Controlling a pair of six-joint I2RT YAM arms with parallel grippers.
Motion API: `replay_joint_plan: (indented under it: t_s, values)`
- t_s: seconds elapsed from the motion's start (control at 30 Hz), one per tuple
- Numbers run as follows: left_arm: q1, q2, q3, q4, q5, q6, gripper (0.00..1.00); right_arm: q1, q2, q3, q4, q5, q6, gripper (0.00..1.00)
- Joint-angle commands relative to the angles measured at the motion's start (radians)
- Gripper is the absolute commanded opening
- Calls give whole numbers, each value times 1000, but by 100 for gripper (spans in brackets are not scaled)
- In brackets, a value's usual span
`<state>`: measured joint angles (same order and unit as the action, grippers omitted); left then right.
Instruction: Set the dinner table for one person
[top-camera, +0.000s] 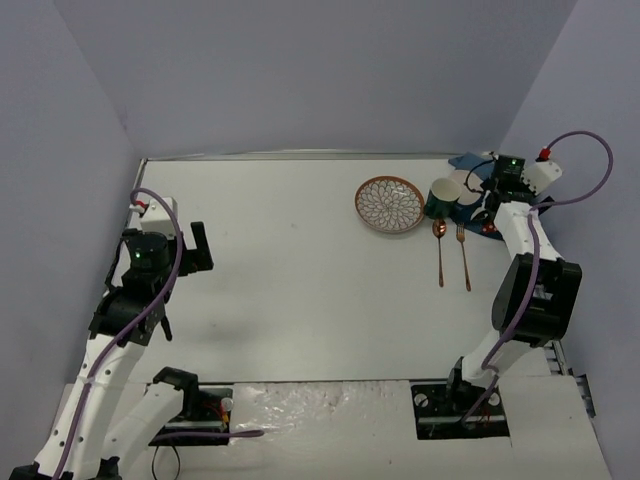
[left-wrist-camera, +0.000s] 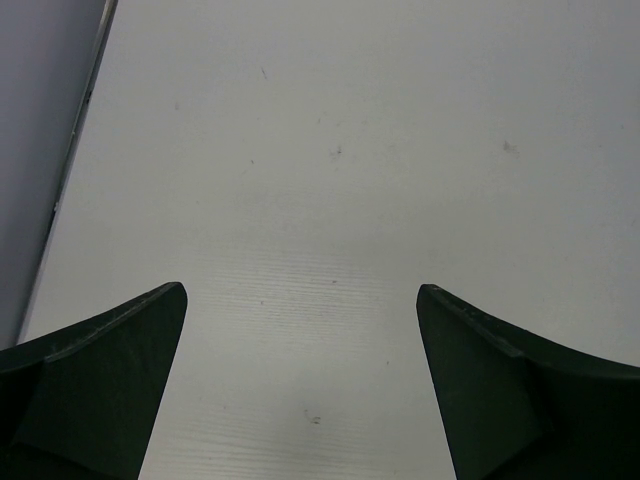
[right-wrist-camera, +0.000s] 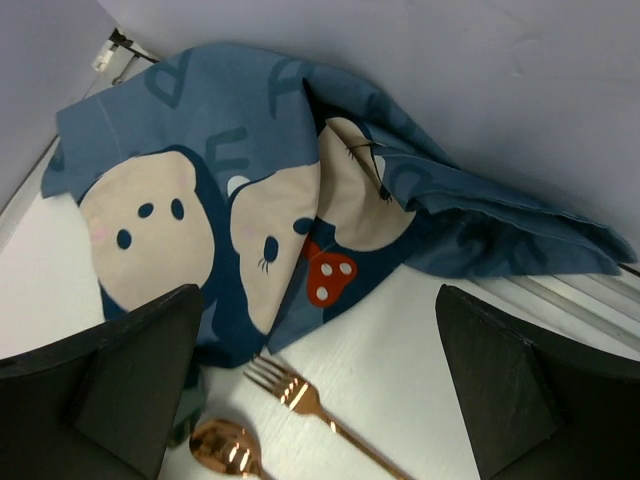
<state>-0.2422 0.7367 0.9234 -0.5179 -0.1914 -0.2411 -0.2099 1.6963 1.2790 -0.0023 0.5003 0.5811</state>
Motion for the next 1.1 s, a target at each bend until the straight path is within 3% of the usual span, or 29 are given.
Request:
replay_joint_plan:
  t_s: [0.0, 0.27, 0.43, 0.8, 0.97, 1.07]
  values:
    - [-9, 8, 27, 63, -30, 10, 97, -32, 104, 97, 97, -107, 16, 95]
    - [-9, 52, 28, 61, -44, 18, 97, -51, 259, 162, 182, -167, 18, 94]
    - [-8, 81, 31, 58, -46, 20, 97, -52, 293, 145, 278, -213, 19, 92]
    - [-8, 109, 34, 49, -55, 23, 97, -63, 360, 144, 312, -247, 103, 89]
    - [-8, 118, 34, 49, -52, 23, 97, -65, 378, 142, 331, -247, 112, 85]
    - [-8, 123, 35, 50, -51, 23, 97, -78, 408, 157, 337, -255, 130, 76]
